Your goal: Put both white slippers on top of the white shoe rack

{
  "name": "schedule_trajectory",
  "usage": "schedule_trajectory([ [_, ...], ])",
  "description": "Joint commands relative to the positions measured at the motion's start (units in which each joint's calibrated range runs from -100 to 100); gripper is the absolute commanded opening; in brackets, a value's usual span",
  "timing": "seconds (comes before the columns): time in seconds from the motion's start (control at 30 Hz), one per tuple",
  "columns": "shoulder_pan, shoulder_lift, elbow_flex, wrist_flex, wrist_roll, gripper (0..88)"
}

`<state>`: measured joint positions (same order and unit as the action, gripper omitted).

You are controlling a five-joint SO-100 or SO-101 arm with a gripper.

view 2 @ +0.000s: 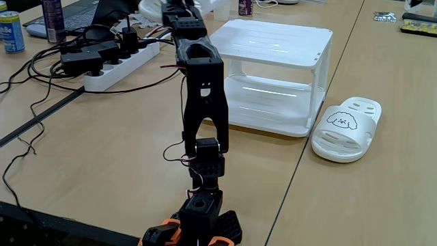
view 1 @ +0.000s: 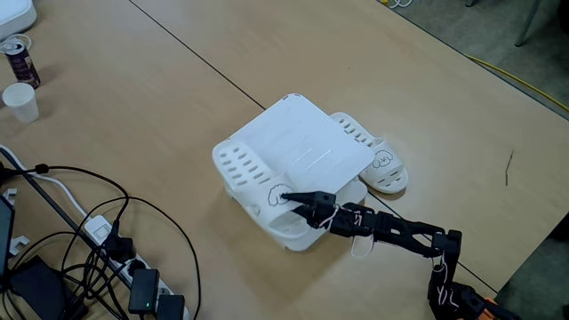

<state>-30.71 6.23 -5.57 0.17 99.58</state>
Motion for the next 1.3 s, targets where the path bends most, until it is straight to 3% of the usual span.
schedule_trajectory([
  [0.0, 3.0, -7.1, -5.8, 0.1, 0.4, 0.8],
  [0.43, 9.6, -2.8, -5.5, 0.1, 0.4, 0.8],
  [1.27, 12.0, 7.8, -4.5, 0.0, 0.4, 1.0],
])
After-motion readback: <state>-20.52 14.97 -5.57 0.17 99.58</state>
